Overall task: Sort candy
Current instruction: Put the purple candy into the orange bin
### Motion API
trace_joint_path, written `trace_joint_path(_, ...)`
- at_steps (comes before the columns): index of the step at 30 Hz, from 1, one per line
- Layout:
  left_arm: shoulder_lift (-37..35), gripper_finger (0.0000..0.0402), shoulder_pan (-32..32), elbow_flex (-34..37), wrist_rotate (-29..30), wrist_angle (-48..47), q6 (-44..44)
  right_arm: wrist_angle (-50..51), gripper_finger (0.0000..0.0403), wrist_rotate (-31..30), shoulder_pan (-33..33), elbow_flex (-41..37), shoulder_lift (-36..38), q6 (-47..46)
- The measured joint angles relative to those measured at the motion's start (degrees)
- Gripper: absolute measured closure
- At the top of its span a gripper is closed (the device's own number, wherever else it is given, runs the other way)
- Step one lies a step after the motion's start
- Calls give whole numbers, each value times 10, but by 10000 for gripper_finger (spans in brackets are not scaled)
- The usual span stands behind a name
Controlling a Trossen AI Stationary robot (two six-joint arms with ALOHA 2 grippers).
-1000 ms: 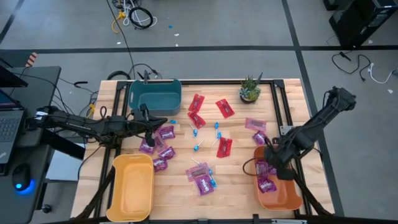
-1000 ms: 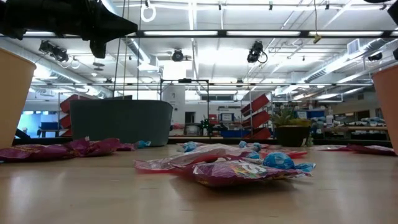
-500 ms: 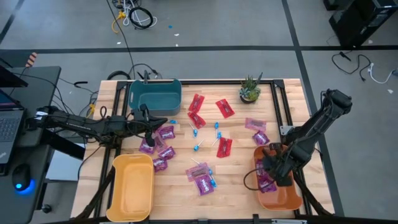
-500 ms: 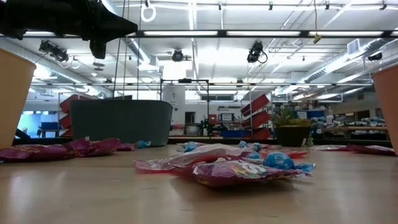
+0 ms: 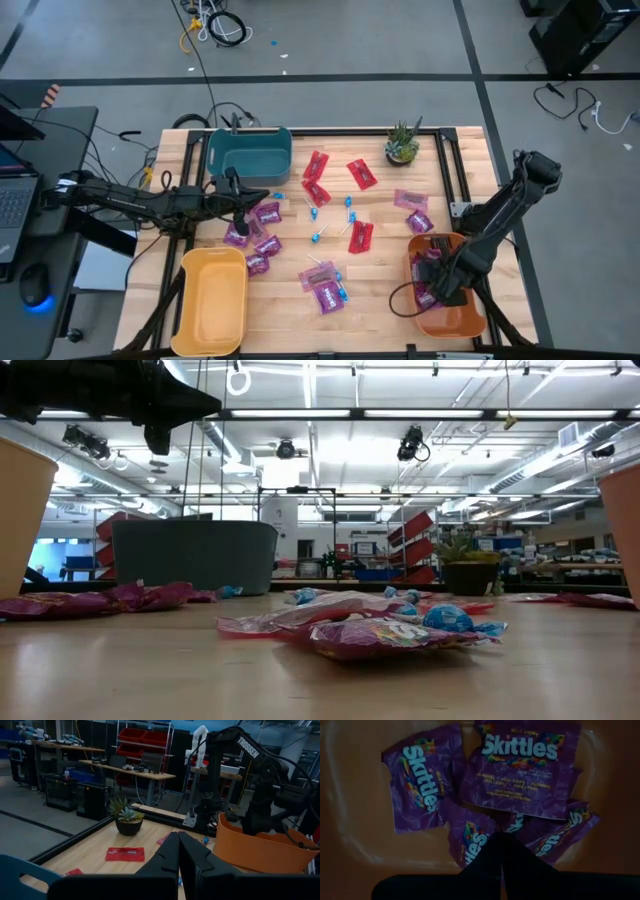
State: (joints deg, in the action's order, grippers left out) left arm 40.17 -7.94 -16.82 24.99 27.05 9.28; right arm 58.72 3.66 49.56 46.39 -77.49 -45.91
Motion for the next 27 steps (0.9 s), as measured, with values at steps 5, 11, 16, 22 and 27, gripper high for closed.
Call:
trace_joint_path(5, 0, 396, 0, 0, 0, 0, 0, 0, 396, 0, 0, 0, -9, 0)
trace_joint_path(11, 0, 396, 0, 0, 0, 0, 0, 0, 374, -11, 0, 0, -14, -6)
trace_joint_path(16, 0, 396, 0, 0, 0, 0, 0, 0, 358, -16, 0, 0, -14, -10)
trace_joint_path(22, 0, 396, 0, 0, 0, 0, 0, 14, 349, -13, 0, 0, -12, -32)
trace_joint_path(27, 0, 396, 0, 0, 0, 0, 1, 16, 351, -2, 0, 0, 0, -54)
